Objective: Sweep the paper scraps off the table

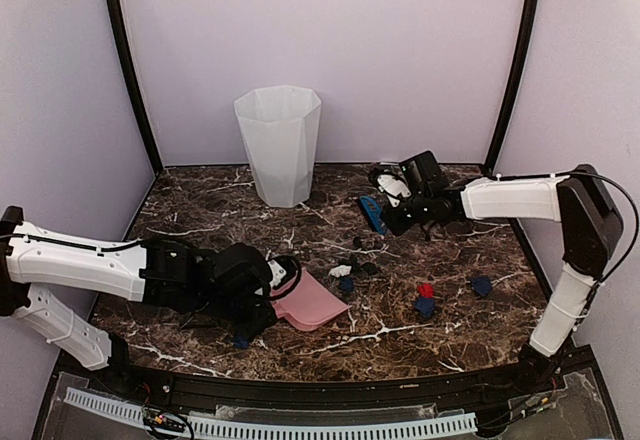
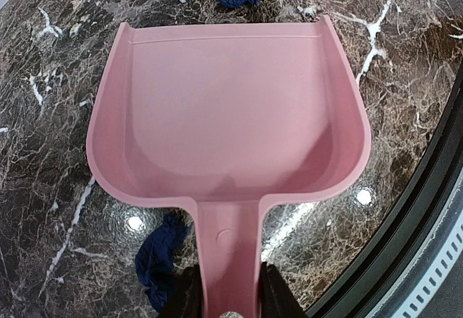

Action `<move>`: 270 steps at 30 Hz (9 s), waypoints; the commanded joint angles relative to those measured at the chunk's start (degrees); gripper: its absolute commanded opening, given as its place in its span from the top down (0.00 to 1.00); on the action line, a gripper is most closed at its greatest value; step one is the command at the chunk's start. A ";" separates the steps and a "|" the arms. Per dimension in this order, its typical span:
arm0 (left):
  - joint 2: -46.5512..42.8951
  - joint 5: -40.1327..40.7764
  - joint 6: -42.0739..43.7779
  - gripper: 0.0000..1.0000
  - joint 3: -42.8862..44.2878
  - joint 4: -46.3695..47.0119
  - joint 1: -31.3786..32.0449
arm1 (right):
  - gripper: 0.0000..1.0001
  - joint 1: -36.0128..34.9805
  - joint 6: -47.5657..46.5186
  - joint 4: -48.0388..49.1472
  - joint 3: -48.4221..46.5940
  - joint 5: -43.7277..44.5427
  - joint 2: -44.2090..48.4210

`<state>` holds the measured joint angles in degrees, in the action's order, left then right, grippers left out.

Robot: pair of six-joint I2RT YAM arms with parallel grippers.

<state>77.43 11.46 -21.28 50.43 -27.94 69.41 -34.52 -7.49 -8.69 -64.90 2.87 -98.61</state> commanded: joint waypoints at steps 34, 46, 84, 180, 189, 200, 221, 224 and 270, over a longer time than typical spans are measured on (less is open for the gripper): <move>7.79 1.01 1.83 1.00 1.98 1.02 0.57 | 1.00 -0.43 7.27 1.37 6.28 -0.92 15.57; 10.67 4.46 2.17 1.00 3.64 1.76 0.15 | 1.00 -2.85 15.92 -12.14 7.96 5.84 13.92; 11.87 3.79 2.20 1.00 1.73 4.02 -1.64 | 1.00 -16.71 8.12 -8.28 3.12 -19.87 2.61; 12.60 7.44 7.70 1.00 23.63 14.01 -9.99 | 1.00 -16.13 29.15 -6.78 26.58 33.30 49.83; 16.36 3.85 11.30 1.00 36.71 10.44 -15.15 | 1.00 -15.53 28.68 -6.12 26.95 32.66 49.04; 21.78 -1.84 12.05 1.00 50.72 8.03 -22.20 | 1.00 -15.10 28.33 -5.13 26.94 31.80 47.51; 31.83 -27.44 -1.68 1.00 66.44 13.56 -37.64 | 1.00 -14.96 28.10 -4.06 27.64 30.72 47.16; 31.84 -31.29 -7.15 1.00 65.41 16.62 -39.77 | 1.00 -14.96 28.08 -3.98 27.71 30.59 47.15; 27.08 -57.51 -53.91 1.00 46.47 60.61 -51.87 | 1.00 -14.87 28.10 -3.71 26.92 29.26 46.36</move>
<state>110.30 -45.58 -83.50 95.26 37.28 17.85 -49.82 20.67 -14.48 -37.45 32.49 -52.29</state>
